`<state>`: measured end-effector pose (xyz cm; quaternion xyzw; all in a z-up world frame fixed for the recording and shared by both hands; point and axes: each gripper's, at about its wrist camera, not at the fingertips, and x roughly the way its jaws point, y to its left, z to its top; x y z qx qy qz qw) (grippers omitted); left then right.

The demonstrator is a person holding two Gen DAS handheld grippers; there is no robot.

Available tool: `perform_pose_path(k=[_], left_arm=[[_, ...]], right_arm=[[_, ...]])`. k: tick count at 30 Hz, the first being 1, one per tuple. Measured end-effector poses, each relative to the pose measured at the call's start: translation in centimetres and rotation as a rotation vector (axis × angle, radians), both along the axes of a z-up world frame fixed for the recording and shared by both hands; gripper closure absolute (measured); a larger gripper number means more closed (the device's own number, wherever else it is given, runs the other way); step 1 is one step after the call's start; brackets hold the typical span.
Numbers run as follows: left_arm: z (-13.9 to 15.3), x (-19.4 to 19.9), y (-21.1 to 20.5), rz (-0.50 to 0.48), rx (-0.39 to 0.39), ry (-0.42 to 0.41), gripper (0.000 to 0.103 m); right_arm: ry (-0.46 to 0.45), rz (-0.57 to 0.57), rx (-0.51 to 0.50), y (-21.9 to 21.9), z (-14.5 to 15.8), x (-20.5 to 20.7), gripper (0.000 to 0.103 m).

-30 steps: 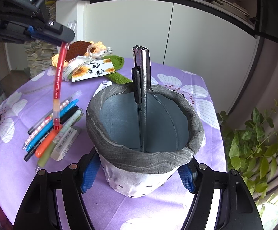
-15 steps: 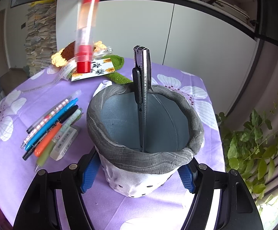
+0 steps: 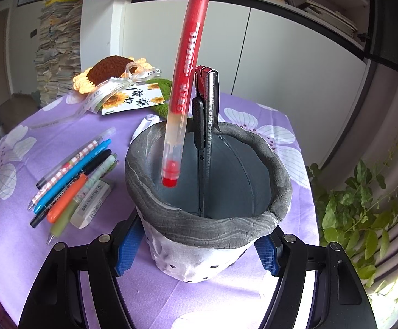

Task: Organize stationery
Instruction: 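Insert the red pen into the pen cup and open the left tool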

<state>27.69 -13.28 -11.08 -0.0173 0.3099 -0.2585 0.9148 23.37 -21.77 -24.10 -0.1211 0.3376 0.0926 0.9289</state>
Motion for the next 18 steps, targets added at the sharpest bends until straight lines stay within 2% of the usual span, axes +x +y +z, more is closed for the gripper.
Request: perform_pose_path(k=[11, 18], left_arm=[[-3.0, 0.1, -0.1, -0.034, 0.006, 0.091, 0.091], [-3.3, 0.1, 0.0, -0.048, -0.002, 0.119, 0.090]], right_arm=[[0.001, 0.000, 0.000, 0.0, 0.0, 0.0, 0.030], [0.004, -0.001, 0.004, -0.1, -0.1, 0.1, 0.030]])
